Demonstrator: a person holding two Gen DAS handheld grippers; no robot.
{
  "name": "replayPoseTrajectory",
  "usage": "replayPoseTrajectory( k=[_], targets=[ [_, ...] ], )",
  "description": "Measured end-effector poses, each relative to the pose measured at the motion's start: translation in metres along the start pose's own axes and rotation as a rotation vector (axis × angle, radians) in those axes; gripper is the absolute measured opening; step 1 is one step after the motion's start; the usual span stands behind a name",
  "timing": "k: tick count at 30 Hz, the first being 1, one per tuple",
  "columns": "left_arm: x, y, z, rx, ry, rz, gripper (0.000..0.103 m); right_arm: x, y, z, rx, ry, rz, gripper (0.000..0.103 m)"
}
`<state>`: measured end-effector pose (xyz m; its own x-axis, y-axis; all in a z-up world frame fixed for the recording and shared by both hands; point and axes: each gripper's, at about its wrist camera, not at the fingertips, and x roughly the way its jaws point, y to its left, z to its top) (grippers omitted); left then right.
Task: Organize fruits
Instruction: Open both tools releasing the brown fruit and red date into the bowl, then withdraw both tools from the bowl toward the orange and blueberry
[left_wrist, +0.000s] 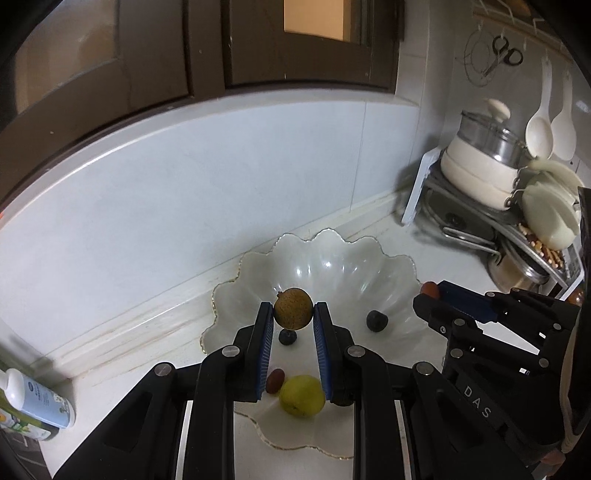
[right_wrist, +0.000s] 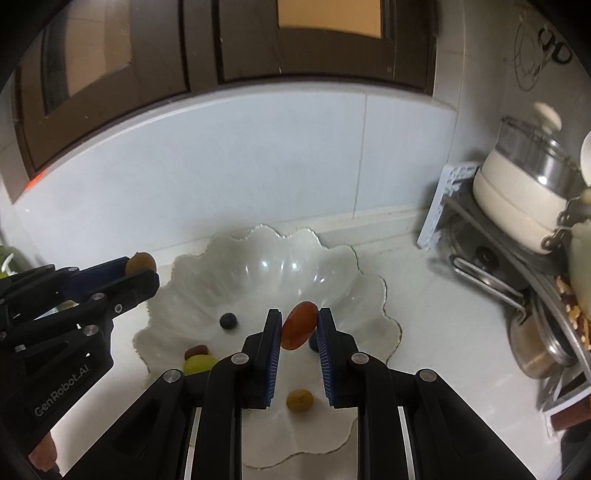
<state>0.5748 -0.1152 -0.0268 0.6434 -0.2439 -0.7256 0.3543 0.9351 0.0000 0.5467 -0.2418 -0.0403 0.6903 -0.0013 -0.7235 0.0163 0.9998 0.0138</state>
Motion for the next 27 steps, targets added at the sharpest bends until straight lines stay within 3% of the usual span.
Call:
replayPoseTrajectory(
  k=[15,18,20,22,27],
  targets=[
    [0.050,-0.007,0.001,0.019,0.136,-0.016,0.023,0.036,-0.012,0.000,0.017,0.111,0.000,0.022],
    [0.052,-0.007,0.001,0.017,0.144,-0.015,0.027,0.040,-0.014,0.001,0.016,0.131,-0.008,0.022],
    [0.051,-0.006,0.001,0.015,0.142,-0.005,0.036,0.043,-0.016,0.000,0.020,0.143,-0.009,0.024],
    [0.049,-0.005,0.001,0.012,0.138,0.007,0.037,0.045,-0.018,0.000,0.024,0.154,-0.006,0.029],
    [0.043,-0.003,0.001,0.004,0.131,0.028,0.039,0.038,-0.017,-0.001,0.013,0.138,-0.013,0.030]
  ],
)
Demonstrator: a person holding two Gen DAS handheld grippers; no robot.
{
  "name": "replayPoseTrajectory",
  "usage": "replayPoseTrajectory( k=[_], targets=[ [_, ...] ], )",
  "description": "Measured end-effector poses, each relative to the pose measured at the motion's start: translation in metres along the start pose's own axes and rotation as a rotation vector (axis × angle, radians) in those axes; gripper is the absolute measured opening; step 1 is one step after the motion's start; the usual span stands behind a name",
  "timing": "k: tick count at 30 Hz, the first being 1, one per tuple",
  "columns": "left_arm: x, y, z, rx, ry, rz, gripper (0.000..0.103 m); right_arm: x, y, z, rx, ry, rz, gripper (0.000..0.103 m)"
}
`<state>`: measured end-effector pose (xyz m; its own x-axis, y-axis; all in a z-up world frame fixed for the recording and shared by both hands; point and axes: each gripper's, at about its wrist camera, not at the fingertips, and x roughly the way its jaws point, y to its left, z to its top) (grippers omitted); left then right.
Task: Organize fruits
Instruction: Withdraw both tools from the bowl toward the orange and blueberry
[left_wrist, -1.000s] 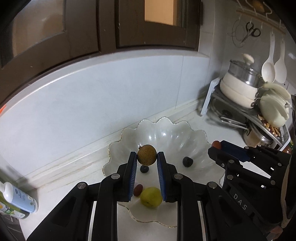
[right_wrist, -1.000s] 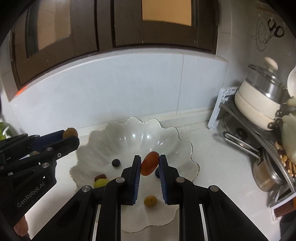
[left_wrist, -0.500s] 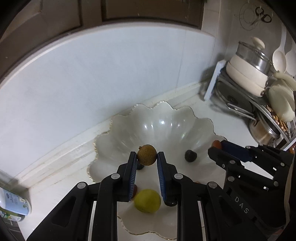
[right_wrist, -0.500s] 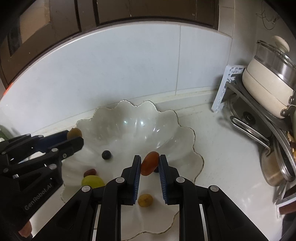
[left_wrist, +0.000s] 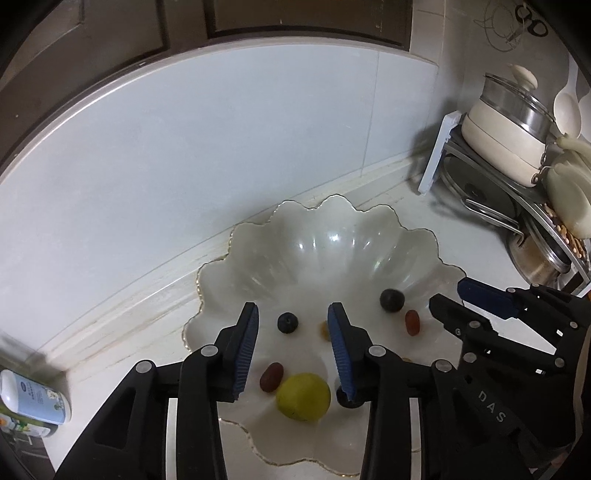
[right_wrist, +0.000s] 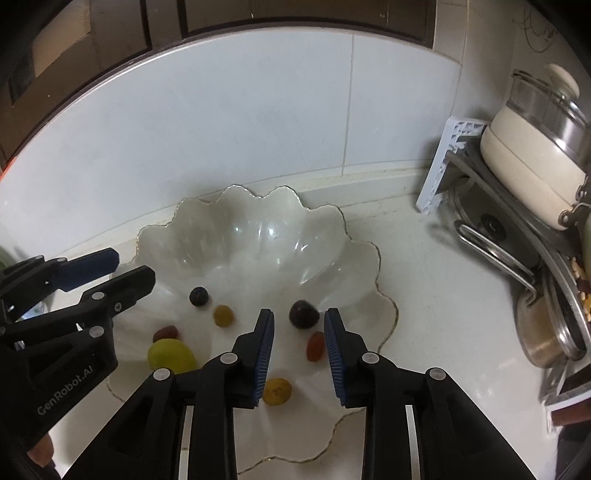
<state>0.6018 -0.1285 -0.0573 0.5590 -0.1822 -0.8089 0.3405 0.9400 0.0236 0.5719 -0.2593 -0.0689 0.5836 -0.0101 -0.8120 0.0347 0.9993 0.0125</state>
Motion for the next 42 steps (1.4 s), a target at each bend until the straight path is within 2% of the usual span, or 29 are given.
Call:
replayPoseTrajectory(
  k=[10,19,26,35,38,42],
  targets=[
    [-0.029,0.001,-0.007,-0.008,-0.035,-0.008,0.039,-0.034,0.005,-0.005,-0.007,-0.045,0.014,0.030],
    [-0.060,-0.008,-0.022,0.009,-0.087,-0.028,0.040,-0.074,0.010,-0.018,-0.033,-0.127,-0.029,0.030],
    [-0.084,-0.015,-0.035,0.025,-0.123,-0.047,0.040,-0.107,0.013,-0.033,-0.053,-0.193,-0.074,0.030],
    [-0.116,-0.027,-0.050,0.061,-0.170,-0.083,0.041,-0.140,0.005,-0.055,-0.021,-0.230,-0.063,0.030],
    [-0.125,-0.033,-0.055,0.084,-0.184,-0.094,0.042,-0.153,0.006,-0.064,-0.028,-0.261,-0.098,0.030],
    [-0.136,-0.039,-0.063,0.109,-0.202,-0.111,0.042,-0.166,0.003,-0.074,-0.017,-0.279,-0.099,0.030]
  ],
)
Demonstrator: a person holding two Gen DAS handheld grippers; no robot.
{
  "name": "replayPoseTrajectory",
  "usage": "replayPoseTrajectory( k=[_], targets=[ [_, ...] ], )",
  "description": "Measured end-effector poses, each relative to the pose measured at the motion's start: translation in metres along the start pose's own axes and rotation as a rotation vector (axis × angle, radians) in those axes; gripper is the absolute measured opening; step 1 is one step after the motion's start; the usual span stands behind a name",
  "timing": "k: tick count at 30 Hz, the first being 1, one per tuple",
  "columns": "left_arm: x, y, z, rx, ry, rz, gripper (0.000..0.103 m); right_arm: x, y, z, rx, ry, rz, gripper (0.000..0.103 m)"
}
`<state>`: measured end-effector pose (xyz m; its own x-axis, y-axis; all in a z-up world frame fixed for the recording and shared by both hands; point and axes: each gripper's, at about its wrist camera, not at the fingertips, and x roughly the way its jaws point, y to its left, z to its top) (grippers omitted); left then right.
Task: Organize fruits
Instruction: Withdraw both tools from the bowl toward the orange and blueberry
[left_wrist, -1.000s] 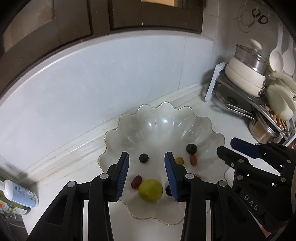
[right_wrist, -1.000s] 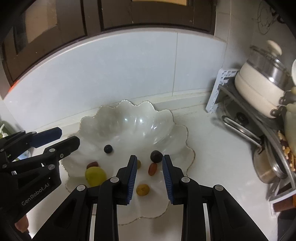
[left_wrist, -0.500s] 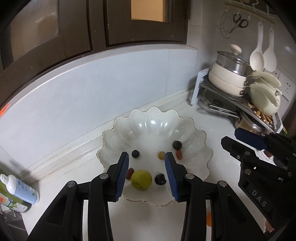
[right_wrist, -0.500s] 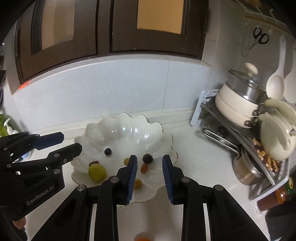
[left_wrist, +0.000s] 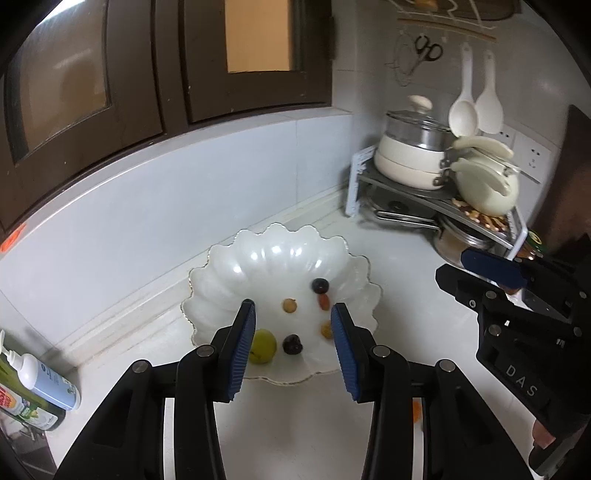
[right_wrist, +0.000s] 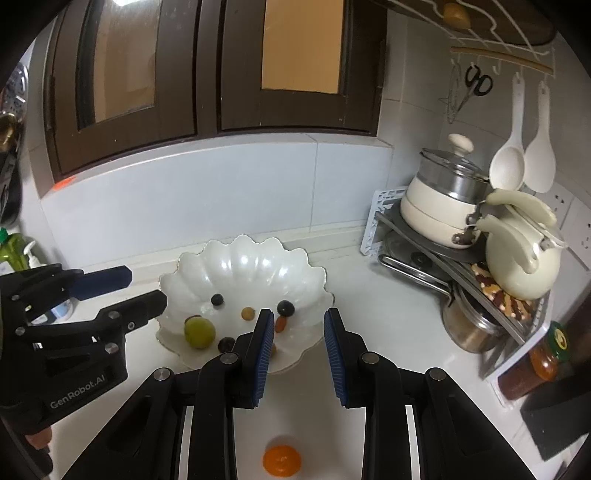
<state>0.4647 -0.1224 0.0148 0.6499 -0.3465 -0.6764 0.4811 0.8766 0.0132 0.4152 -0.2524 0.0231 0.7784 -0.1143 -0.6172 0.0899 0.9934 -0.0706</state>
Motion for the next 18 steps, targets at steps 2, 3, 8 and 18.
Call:
replayPoseTrajectory(
  k=[2,3,8,18],
  targets=[
    [-0.005,-0.004,-0.003,0.007,-0.007,-0.007,0.042,-0.008,-0.001,-0.004,0.001,-0.008,0.001,0.030],
    [-0.008,-0.006,-0.004,0.012,-0.012,-0.009,0.042,-0.010,-0.001,-0.005,0.002,-0.009,0.001,0.030],
    [-0.020,-0.012,-0.011,0.021,-0.030,-0.024,0.042,-0.026,-0.004,-0.016,0.012,-0.019,-0.004,0.030],
    [-0.043,-0.027,-0.027,0.061,-0.077,-0.036,0.043,-0.044,-0.011,-0.042,0.051,-0.011,-0.020,0.030]
  ],
)
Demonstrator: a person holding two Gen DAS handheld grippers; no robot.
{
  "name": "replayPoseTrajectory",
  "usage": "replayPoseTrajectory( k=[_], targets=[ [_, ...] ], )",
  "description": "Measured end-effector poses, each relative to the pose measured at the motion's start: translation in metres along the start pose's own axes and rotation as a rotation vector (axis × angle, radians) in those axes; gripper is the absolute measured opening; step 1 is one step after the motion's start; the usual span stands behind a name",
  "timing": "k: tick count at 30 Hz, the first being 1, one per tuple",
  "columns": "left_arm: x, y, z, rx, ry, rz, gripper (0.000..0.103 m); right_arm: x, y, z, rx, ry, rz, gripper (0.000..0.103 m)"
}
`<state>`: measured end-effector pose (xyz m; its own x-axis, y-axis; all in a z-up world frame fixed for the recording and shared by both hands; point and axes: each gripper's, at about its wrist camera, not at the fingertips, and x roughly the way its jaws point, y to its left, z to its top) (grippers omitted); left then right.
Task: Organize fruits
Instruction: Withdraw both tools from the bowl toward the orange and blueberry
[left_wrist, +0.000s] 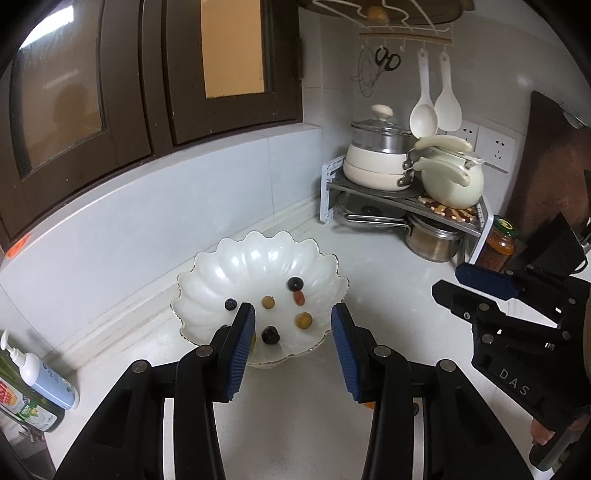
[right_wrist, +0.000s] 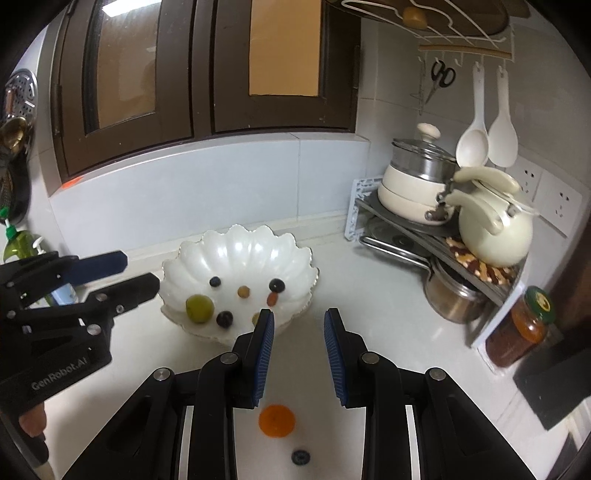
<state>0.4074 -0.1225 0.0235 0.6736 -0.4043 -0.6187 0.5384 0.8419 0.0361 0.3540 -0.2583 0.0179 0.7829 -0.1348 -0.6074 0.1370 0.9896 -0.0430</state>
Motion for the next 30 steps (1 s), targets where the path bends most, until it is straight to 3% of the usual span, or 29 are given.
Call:
replayPoseTrajectory(
  k=[16,30],
  targets=[
    [-0.014,-0.020,-0.031,0.070,0.008,-0.072,0.043,-0.024,-0.004,-0.037,0.065,0.001,-0.006,0.030],
    [-0.021,-0.027,-0.055,0.128,-0.006,-0.089,0.043,-0.037,0.003,-0.064,0.092,-0.019,-0.006,0.030]
  ],
)
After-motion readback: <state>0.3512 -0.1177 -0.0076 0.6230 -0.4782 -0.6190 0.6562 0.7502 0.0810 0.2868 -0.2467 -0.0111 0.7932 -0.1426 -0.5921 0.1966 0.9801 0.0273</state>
